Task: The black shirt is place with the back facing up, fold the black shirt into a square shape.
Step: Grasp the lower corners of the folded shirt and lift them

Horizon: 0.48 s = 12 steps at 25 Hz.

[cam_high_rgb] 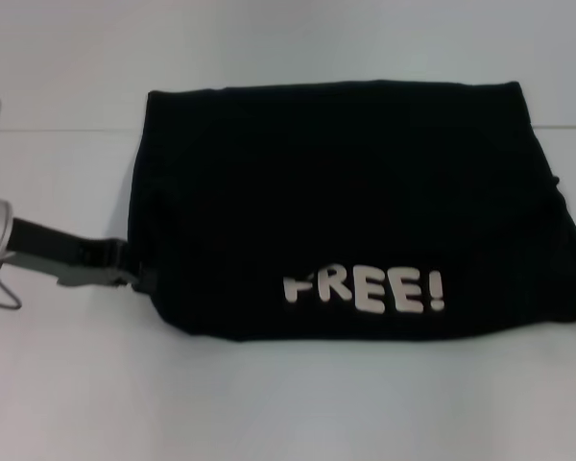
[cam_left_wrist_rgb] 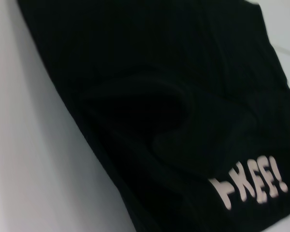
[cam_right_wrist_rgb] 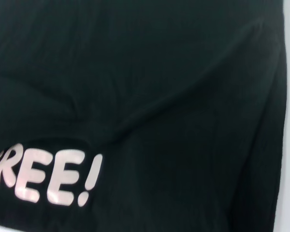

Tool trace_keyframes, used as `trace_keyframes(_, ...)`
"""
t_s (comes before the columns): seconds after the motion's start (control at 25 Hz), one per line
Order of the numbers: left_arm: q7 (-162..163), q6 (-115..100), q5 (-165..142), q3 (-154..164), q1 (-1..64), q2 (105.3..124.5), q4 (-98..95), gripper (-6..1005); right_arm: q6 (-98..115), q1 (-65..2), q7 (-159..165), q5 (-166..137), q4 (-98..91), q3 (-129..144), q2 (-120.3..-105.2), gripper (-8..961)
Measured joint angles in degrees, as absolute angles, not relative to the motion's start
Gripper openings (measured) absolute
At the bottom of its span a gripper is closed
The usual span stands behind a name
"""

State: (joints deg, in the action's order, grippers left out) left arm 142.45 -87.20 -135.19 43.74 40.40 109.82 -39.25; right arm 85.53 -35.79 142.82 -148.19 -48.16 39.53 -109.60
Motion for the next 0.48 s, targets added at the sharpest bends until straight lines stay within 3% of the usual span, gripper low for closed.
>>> trace_keyframes(0.48, 137.23, -105.34, -139.27, 43.56, 36.56, 109.35, -41.62, 5, 99.69, -30.09, 142.55, -151.24, -53.31, 39.14, -109.76, 39)
